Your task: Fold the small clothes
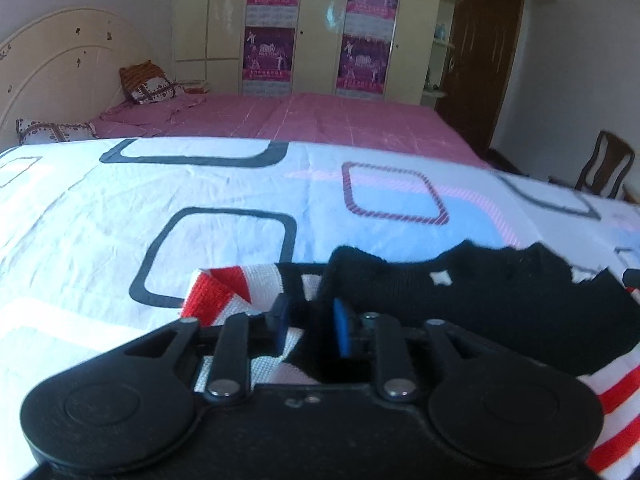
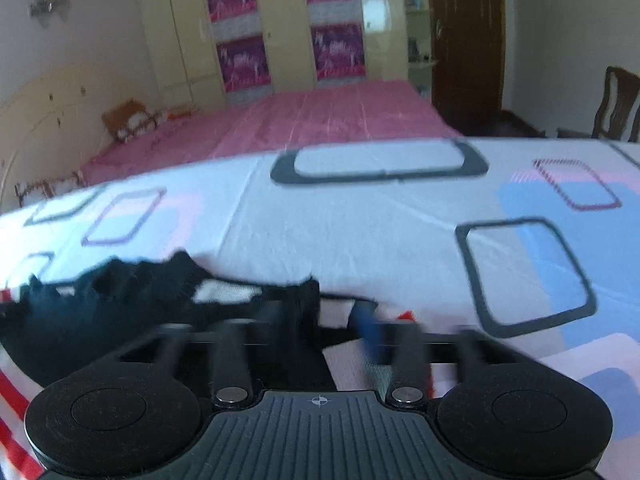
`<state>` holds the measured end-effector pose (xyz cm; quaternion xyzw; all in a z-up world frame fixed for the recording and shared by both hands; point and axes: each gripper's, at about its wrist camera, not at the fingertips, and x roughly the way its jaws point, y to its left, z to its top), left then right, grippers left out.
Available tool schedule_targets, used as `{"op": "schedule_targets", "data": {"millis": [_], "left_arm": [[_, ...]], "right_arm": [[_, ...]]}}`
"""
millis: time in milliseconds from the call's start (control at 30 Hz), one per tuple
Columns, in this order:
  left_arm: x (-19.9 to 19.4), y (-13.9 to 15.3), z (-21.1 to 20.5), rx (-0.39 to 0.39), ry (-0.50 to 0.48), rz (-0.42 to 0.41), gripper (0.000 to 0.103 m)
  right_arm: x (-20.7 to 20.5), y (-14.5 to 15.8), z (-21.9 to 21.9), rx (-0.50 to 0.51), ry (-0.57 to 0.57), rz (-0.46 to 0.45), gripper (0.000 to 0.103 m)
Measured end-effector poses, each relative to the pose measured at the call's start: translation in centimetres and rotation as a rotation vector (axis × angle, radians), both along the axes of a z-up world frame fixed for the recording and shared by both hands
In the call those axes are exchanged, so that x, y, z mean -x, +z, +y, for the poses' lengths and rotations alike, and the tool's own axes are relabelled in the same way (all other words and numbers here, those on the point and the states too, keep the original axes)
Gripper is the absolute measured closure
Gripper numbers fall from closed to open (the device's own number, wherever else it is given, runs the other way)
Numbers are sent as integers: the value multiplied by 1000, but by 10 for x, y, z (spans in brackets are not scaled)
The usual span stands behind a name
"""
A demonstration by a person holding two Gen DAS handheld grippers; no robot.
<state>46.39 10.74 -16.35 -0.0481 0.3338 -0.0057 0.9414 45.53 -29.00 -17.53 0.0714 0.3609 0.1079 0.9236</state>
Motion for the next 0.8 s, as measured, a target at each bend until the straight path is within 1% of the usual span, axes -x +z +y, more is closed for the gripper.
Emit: {"op": "schedule_targets", "data": {"millis": [33, 67, 167, 233, 300, 367, 467, 567, 633, 700, 800], "left_arm": [[3, 3, 1, 0, 6, -9, 70], [6, 7, 1, 1, 13, -20, 68], [21, 22, 1, 11, -1, -54, 68], [32, 31, -3, 10, -25, -67, 68], [40, 36, -11, 7, -61, -65, 68], [45, 39, -23, 7, -102, -46, 68], [51, 38, -40, 16, -144, -12, 68], [57, 32, -55, 18, -174, 17, 68], [59, 26, -61, 5, -184, 32, 68], [60, 18, -64, -18, -179, 59, 68], [63, 6, -59, -45, -156, 86, 66]], "right_arm": [[4, 5, 2, 3, 9, -12, 38], [7, 10, 5, 2, 20, -20, 38], [19, 21, 16, -10, 63, -35, 38], [29, 26, 28, 5, 101, -49, 38], [38, 28, 42, 12, 146, -54, 38], [46, 28, 55, 1, 180, -47, 38], [55, 27, 71, -17, 203, -34, 38], [65, 24, 90, 0, 243, -25, 38], [72, 21, 102, 22, 273, -17, 49], [78, 16, 109, 49, 288, -9, 50], [80, 7, 106, 56, 268, 15, 50]]}}
